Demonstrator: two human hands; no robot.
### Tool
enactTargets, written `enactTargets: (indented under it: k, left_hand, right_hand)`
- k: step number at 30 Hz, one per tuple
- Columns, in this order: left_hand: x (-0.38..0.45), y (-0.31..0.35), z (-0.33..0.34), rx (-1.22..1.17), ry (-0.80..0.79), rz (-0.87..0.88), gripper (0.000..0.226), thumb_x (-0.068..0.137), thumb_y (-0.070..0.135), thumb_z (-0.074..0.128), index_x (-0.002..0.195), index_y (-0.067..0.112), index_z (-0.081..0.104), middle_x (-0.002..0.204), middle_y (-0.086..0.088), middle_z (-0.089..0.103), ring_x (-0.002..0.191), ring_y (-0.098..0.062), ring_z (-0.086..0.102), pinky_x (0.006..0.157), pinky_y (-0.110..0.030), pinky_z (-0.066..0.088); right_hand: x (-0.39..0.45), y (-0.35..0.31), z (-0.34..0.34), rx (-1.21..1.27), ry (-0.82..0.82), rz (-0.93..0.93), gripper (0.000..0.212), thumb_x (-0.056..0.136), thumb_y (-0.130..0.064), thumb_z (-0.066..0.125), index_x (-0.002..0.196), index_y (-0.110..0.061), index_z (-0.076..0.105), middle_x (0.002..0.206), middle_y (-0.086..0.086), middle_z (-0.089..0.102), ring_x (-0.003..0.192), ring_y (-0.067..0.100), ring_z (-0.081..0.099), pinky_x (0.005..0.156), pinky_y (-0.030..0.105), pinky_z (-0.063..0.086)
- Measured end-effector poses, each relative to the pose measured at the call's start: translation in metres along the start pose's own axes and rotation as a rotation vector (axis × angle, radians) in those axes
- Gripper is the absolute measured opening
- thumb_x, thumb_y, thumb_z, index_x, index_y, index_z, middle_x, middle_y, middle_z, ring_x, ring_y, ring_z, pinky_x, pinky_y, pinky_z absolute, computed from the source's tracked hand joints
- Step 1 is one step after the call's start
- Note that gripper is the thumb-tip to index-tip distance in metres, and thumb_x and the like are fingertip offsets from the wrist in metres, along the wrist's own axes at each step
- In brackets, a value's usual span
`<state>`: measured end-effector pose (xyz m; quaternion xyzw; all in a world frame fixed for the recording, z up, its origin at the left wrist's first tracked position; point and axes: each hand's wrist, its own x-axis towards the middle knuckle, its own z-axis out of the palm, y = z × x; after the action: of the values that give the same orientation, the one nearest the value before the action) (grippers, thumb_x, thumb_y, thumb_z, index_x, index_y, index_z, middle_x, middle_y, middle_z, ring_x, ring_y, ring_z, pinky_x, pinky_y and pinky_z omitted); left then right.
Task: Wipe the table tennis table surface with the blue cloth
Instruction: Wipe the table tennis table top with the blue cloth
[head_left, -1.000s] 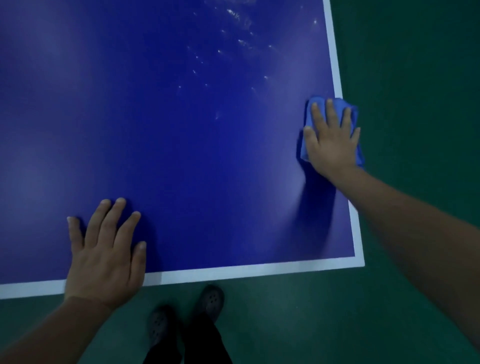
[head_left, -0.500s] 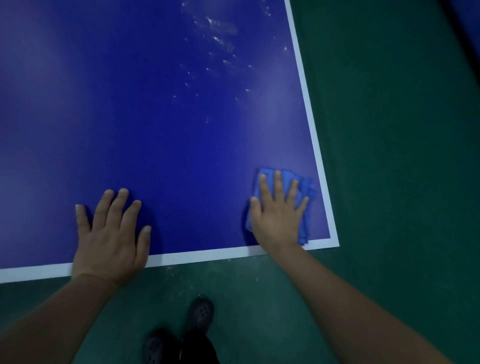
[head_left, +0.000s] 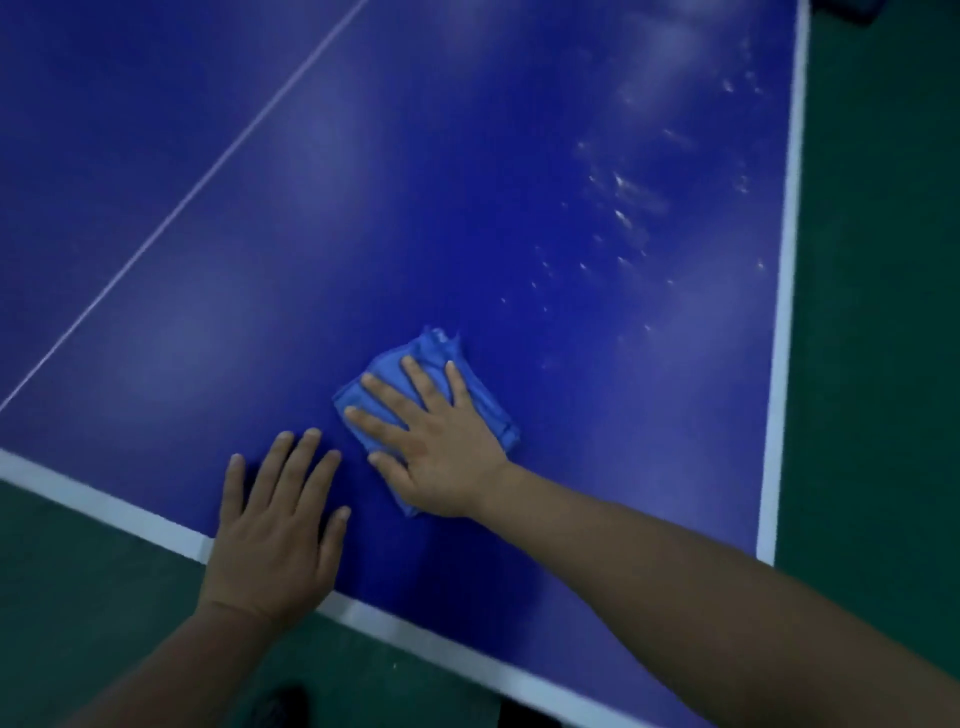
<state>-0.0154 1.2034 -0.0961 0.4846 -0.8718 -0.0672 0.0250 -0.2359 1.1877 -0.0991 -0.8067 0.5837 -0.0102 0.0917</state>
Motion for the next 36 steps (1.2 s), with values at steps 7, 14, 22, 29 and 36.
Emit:
enactTargets:
  k: [7, 14, 22, 29, 36]
  left_hand:
    - [-0.009, 0.1, 0.012, -0.085, 0.067, -0.404, 0.061, 0.096, 0.043, 0.032, 0.145, 0.008, 0.047, 0.157, -0.015, 0.036, 0.149, -0.031, 0.022, 0.122, -0.054, 0.001]
    - [-0.011, 0.116, 0.022, -0.063, 0.006, -0.536, 0.058, 0.096, 0.043, 0.032, 0.145, 0.018, 0.048, 0.157, -0.009, 0.036, 0.149, -0.031, 0.022, 0.12, -0.058, -0.001]
    - [-0.007, 0.116, 0.02, -0.104, 0.045, -0.553, 0.057, 0.095, 0.041, 0.032, 0.143, 0.016, 0.051, 0.156, -0.01, 0.036, 0.148, -0.032, 0.021, 0.12, -0.052, -0.007]
    - [-0.005, 0.118, 0.02, -0.12, 0.041, -0.547, 0.058, 0.096, 0.041, 0.03, 0.145, 0.016, 0.049, 0.157, -0.011, 0.035, 0.149, -0.033, 0.019, 0.119, -0.055, -0.008]
    - [-0.008, 0.119, 0.02, -0.13, 0.061, -0.548, 0.057, 0.097, 0.041, 0.029, 0.146, 0.017, 0.049, 0.158, -0.01, 0.036, 0.15, -0.032, 0.019, 0.119, -0.061, -0.002]
  right_hand:
    - [0.022, 0.257, -0.043, -0.047, 0.044, 0.619, 0.059, 0.099, -0.054, 0.017, 0.156, -0.039, 0.017, 0.166, -0.005, 0.01, 0.152, 0.037, 0.007, 0.113, 0.071, 0.009]
    - [0.015, 0.201, -0.033, -0.023, 0.109, 0.577, 0.059, 0.1, -0.05, 0.024, 0.157, -0.037, 0.02, 0.166, -0.001, 0.012, 0.151, 0.04, 0.007, 0.114, 0.071, 0.005]
    - [-0.038, 0.213, -0.018, -0.109, 0.119, 0.097, 0.057, 0.097, -0.052, 0.032, 0.152, -0.034, 0.034, 0.162, -0.002, 0.027, 0.149, 0.037, 0.02, 0.113, 0.07, 0.016]
    - [-0.062, 0.316, -0.06, 0.064, 0.125, 1.012, 0.061, 0.099, -0.051, 0.02, 0.158, -0.037, 0.013, 0.167, -0.003, 0.005, 0.152, 0.035, 0.001, 0.116, 0.068, 0.002]
    - [-0.049, 0.166, -0.024, -0.137, -0.012, -0.317, 0.055, 0.099, -0.052, 0.035, 0.151, -0.034, 0.037, 0.161, -0.001, 0.029, 0.149, 0.036, 0.021, 0.114, 0.067, 0.013]
